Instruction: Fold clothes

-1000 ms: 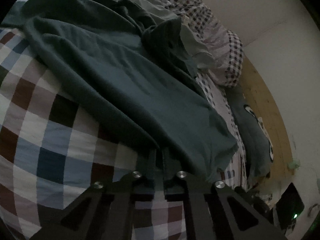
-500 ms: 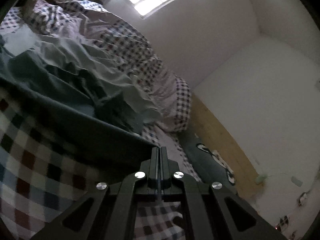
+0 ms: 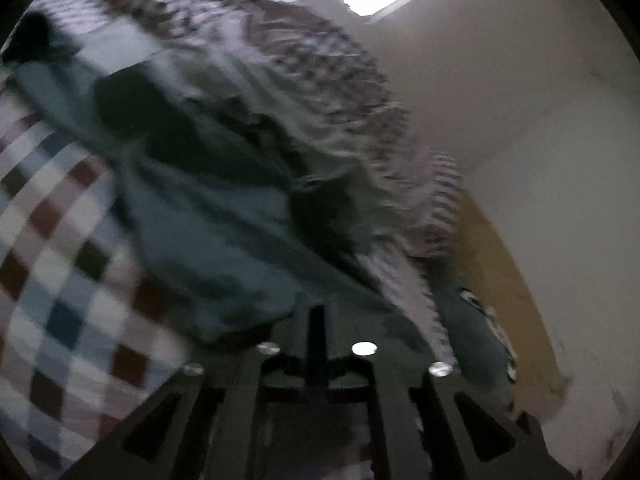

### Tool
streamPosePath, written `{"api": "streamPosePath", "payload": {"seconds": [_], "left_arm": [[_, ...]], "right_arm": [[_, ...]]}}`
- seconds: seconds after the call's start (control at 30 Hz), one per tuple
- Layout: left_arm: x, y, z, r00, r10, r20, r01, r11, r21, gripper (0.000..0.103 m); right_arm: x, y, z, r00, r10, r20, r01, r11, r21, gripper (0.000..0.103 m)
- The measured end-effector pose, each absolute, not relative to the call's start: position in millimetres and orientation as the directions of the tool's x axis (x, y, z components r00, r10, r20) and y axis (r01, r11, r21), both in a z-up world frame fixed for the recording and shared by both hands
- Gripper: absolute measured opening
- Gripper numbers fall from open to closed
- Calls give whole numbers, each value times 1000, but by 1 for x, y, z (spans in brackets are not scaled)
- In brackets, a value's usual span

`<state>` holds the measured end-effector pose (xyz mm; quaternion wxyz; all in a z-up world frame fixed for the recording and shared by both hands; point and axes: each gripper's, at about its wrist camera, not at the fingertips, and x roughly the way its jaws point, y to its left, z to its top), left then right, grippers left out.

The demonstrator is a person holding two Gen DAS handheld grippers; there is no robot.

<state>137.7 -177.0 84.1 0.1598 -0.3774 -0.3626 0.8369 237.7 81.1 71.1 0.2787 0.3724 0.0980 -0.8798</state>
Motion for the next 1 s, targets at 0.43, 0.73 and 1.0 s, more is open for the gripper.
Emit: {"api": "streamPosePath", "payload": {"seconds": [0.43,0.73,1.0], "left_arm": [[193,-130,86,-510,527,-680,-241,-846,-475,70],[219,-63,60,-469,381,-797,-399,-896,-193,61],[219,-73,60,-463,450,-763,-366,-882,-298,8]], "right_arm": [[226,85,73,-462,-569,-680,576,-776,259,55],[211,154,90,-598,-559,-575,364,-828,427,55],[213,182,91,-641,-502,-581,294,-859,418,55]]}}
